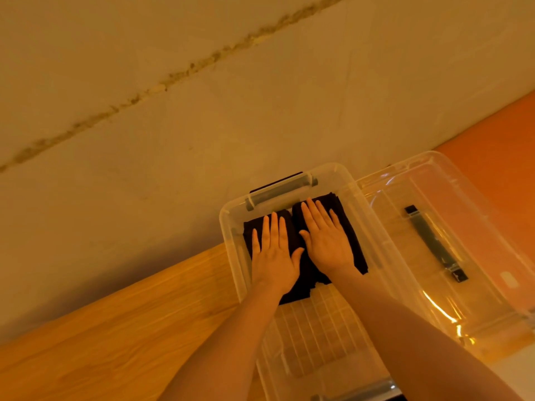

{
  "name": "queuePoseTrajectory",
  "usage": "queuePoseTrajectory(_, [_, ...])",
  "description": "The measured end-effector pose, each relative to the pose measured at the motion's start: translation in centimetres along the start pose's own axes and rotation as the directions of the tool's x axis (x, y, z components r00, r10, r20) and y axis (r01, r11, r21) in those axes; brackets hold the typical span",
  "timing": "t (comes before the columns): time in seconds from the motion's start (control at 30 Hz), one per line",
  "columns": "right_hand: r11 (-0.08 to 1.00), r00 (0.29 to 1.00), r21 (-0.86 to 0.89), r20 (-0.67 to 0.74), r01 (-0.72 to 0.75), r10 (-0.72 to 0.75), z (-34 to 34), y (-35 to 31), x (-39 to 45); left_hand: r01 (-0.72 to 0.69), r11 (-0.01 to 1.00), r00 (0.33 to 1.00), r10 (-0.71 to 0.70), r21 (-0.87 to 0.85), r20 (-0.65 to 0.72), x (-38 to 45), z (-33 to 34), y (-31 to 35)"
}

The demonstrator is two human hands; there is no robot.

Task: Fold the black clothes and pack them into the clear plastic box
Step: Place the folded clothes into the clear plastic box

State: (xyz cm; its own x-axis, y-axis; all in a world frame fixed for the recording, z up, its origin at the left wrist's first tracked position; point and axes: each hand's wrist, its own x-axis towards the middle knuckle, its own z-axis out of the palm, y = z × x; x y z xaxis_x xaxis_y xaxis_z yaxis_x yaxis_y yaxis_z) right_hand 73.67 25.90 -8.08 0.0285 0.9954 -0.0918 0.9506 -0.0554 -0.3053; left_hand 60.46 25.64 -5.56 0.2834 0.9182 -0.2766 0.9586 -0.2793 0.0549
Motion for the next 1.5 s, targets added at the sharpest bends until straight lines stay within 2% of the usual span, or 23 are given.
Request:
queuePoseTrajectory(0.2, [0.999,0.999,-0.023,-0.041,0.033,-0.034,0.5,0.2,-0.1,0.0,0.999,1.0,-0.001,0.052,0.022,-0.2,0.0,0.2])
queuePoseTrajectory(0.33, [0.999,0.998,0.018,0.049,0.045,-0.046,-0.4,0.0,0.3,-0.051,0.992,0.997,0.044,0.115,0.063,-0.1,-2.1,-0.6])
queuePoseTrajectory(0.4, [0.999,0.998,0.043,0.058,0.014,-0.016,-1.3,-0.6,-0.3,-0.055,0.979,0.998,0.057,0.195,-0.008,-0.9,-3.3,-1.3])
queuePoseTrajectory(0.47, [0.994,0.999,0.105,-0.021,-0.025,0.028,-2.2,-1.4,-1.6,0.001,0.976,0.981,0.04,0.216,-0.187,-2.2,-4.3,-2.1])
queuePoseTrajectory(0.53, [0.983,0.994,0.176,-0.085,-0.049,0.065,-3.3,-2.2,-3.3,0.042,0.992,0.954,-0.004,0.12,-0.299,-3.4,-5.0,-3.1])
queuePoseTrajectory(0.57, [0.976,0.99,0.209,-0.115,-0.057,0.082,-4.0,-2.5,-4.3,0.067,0.998,0.954,-0.064,0.0,-0.294,-3.8,-5.2,-3.6])
queuePoseTrajectory(0.6, [0.968,0.987,0.243,-0.13,-0.065,0.099,-4.8,-2.8,-5.4,0.103,0.974,0.952,-0.155,-0.201,-0.265,-4.2,-5.3,-4.1])
queuePoseTrajectory(0.63, [0.957,0.985,0.281,-0.126,-0.076,0.115,-5.6,-3.2,-6.6,0.153,0.875,0.946,-0.264,-0.46,-0.186,-4.4,-5.5,-4.4])
queuePoseTrajectory(0.67, [0.944,0.989,0.318,-0.088,-0.083,0.116,-6.3,-3.8,-7.8,0.217,0.679,0.932,-0.357,-0.701,-0.058,-4.7,-5.8,-4.6])
queuePoseTrajectory(0.7, [0.937,0.996,0.342,-0.025,-0.074,0.088,-6.8,-4.6,-9.2,0.286,0.459,0.909,-0.408,-0.841,0.087,-4.9,-5.8,-4.7])
queuePoseTrajectory(0.73, [0.937,0.998,0.346,0.045,-0.051,0.037,-7.0,-5.9,-10.7,0.355,0.287,0.882,-0.419,-0.89,0.217,-5.2,-5.8,-4.8])
queuePoseTrajectory(0.77, [0.94,0.995,0.342,0.102,-0.016,-0.02,-6.9,-7.3,-12.2,0.4,0.197,0.865,-0.403,-0.895,0.298,-5.5,-5.8,-4.9])
queuePoseTrajectory(0.83, [0.946,0.973,0.322,0.212,0.022,-0.095,-6.1,-10.3,-14.8,0.414,0.1,0.86,-0.368,-0.905,0.353,-6.1,-5.7,-5.1])
queuePoseTrajectory(0.93, [0.968,0.923,0.25,0.367,0.018,-0.112,-3.6,-13.0,-17.5,0.407,-0.04,0.851,-0.347,-0.912,0.395,-6.8,-5.7,-5.8])
queuePoseTrajectory(1.07, [0.965,0.92,0.251,0.356,0.076,-0.164,-2.0,-13.9,-19.4,0.421,-0.196,0.806,-0.367,-0.886,0.464,-8.7,-4.6,-8.0])
queuePoseTrajectory(1.17, [0.963,0.899,0.2,0.364,0.18,-0.244,-1.7,-14.5,-20.2,0.448,-0.223,0.76,-0.415,-0.866,0.5,-11.0,-2.8,-10.7])
queuePoseTrajectory(1.27, [0.956,0.866,0.142,0.404,0.258,-0.294,-1.7,-14.3,-21.1,0.467,-0.188,0.696,-0.525,-0.864,0.49,-14.6,-1.3,-12.9])
queuePoseTrajectory(1.43, [0.94,0.873,0.035,0.361,0.34,-0.329,-3.2,-12.4,-22.4,0.478,0.057,0.624,-0.724,-0.877,0.293,-20.7,0.9,-16.8])
queuePoseTrajectory(1.5, [0.957,0.914,-0.011,0.3,0.288,-0.272,-3.7,-11.1,-22.3,0.592,0.211,0.587,-0.774,-0.778,0.237,-21.4,1.6,-20.0])
